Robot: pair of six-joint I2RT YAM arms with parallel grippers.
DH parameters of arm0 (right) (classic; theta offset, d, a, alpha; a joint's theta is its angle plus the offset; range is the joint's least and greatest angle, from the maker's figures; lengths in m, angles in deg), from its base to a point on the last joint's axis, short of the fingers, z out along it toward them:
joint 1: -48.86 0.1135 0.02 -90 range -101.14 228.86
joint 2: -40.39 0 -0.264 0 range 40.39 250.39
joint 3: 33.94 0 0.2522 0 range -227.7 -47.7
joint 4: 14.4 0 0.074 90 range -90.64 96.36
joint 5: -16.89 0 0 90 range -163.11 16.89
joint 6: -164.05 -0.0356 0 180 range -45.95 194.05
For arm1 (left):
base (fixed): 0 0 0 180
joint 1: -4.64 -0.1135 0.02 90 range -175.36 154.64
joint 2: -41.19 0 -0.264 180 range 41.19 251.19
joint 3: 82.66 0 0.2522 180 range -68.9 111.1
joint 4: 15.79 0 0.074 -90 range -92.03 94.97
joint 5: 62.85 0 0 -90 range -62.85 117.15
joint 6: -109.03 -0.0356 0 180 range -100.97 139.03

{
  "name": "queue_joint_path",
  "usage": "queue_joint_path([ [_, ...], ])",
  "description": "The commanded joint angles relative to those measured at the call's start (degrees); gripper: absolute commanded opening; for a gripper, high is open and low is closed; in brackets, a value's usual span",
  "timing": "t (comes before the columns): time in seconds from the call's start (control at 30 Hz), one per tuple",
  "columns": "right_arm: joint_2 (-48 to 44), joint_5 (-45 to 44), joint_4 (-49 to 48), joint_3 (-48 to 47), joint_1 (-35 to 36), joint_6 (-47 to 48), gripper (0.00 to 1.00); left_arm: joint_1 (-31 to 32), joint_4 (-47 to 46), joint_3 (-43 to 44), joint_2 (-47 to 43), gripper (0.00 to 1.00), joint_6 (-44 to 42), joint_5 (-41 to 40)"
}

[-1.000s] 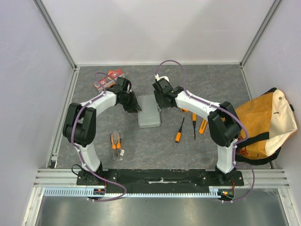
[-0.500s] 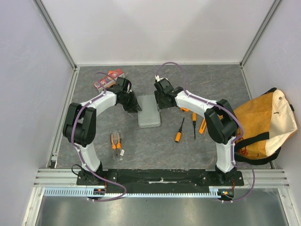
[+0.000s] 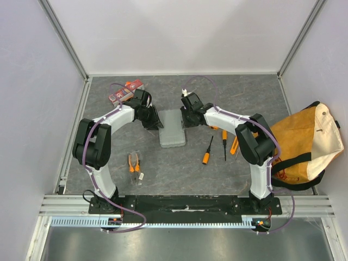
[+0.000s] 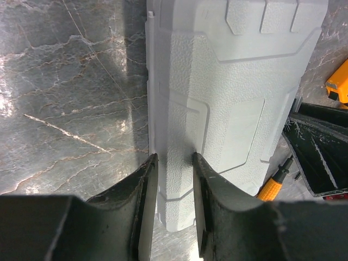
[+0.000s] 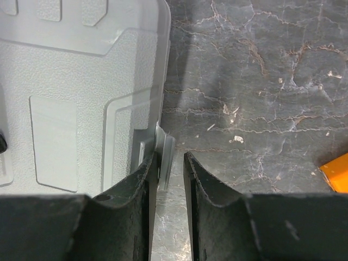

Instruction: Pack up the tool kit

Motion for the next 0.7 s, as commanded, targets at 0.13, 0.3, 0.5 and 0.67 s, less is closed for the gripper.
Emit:
queue_joint_path([
  [0.13, -0.35, 13.65, -9.92, 6.07, -3.31, -2.56, 0.17, -0.46, 5.67, -2.21, 1.05, 0.4, -4.07, -4.87],
  [0.3, -0.7, 17.62, -12.48, 7.83, -4.02, -3.53, 0.0, -0.46, 5.14, -0.28, -0.26, 0.45, -5.03, -5.57],
  [0.5, -4.47, 17.8, -13.89, 9.15, -3.93, -5.02, 0.0, -0.47, 5.23, 3.94, -3.33, 0.51, -8.11, -7.68],
  [0.67, -9.04, 15.52, -13.19, 8.8, -4.01, -6.07, 0.0, -0.38, 4.45, 6.93, -5.36, 0.57, -9.16, -4.62],
])
